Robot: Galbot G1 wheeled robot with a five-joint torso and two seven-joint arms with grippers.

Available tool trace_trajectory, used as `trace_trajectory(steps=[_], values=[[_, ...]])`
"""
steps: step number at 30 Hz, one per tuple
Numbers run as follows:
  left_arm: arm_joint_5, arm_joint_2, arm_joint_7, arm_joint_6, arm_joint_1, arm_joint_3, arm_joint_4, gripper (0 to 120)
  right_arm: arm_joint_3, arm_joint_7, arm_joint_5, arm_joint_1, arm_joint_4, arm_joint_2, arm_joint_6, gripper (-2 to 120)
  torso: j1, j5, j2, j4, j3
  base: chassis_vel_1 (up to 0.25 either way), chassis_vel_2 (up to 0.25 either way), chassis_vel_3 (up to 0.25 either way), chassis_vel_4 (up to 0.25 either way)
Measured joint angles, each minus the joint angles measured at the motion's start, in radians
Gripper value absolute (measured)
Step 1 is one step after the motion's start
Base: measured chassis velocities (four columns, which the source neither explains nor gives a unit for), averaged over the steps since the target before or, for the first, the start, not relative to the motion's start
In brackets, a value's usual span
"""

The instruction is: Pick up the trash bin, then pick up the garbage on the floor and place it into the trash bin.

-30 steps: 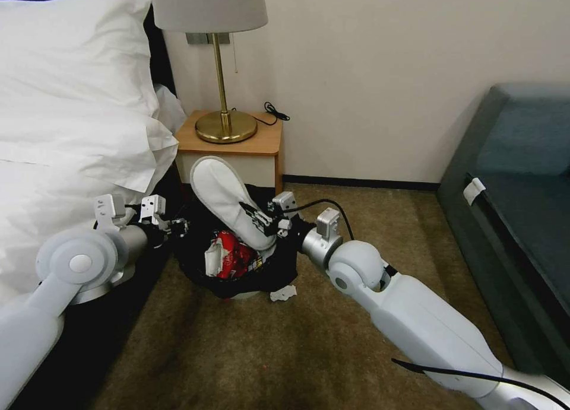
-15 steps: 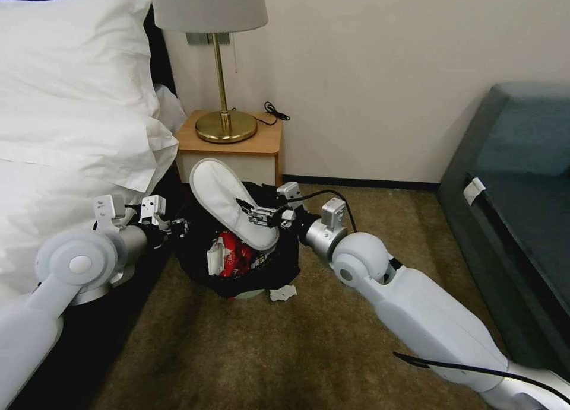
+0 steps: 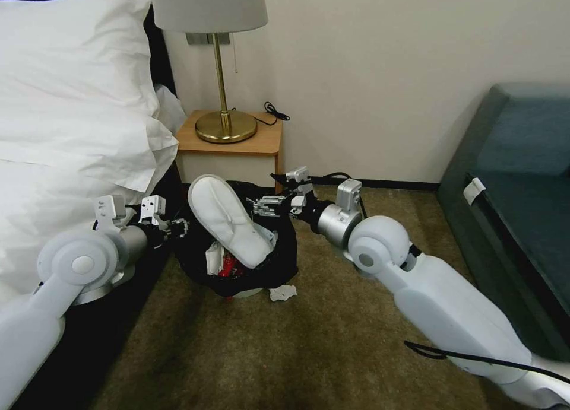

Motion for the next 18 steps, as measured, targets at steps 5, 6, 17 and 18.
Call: trace_trajectory(steps=[5, 6, 17, 18], values=[[-0.003, -0.009, -0.014, 0.000, 0.006, -0.012, 0.000, 3, 0.063, 0.015, 0.009, -0.016, 0.011, -0.030, -0.009, 100, 0.000, 0.0000, 0.000, 0.0000, 0.000, 0.000, 0.000, 0.000, 0.000], [-0.005, -0.010, -0.018, 0.000, 0.006, -0.015, 0.000, 3, 0.086, 0.015, 0.010, -0.027, 0.013, -0.041, -0.010, 100, 0.000, 0.0000, 0.000, 0.0000, 0.000, 0.000, 0.000, 0.000, 0.000], [-0.018, -0.010, -0.039, 0.000, 0.014, -0.042, -0.010, 3, 0.216, -0.020, -0.038, -0.170, -0.022, -0.140, 0.046, 100, 0.000, 0.0001, 0.000, -0.0003, 0.000, 0.000, 0.000, 0.000, 0.000], [-0.020, -0.010, -0.044, 0.000, 0.016, -0.047, -0.011, 3, 0.224, -0.040, -0.059, -0.186, -0.042, -0.142, 0.056, 100, 0.000, 0.0002, 0.000, 0.0000, 0.000, 0.000, 0.000, 0.000, 0.000]])
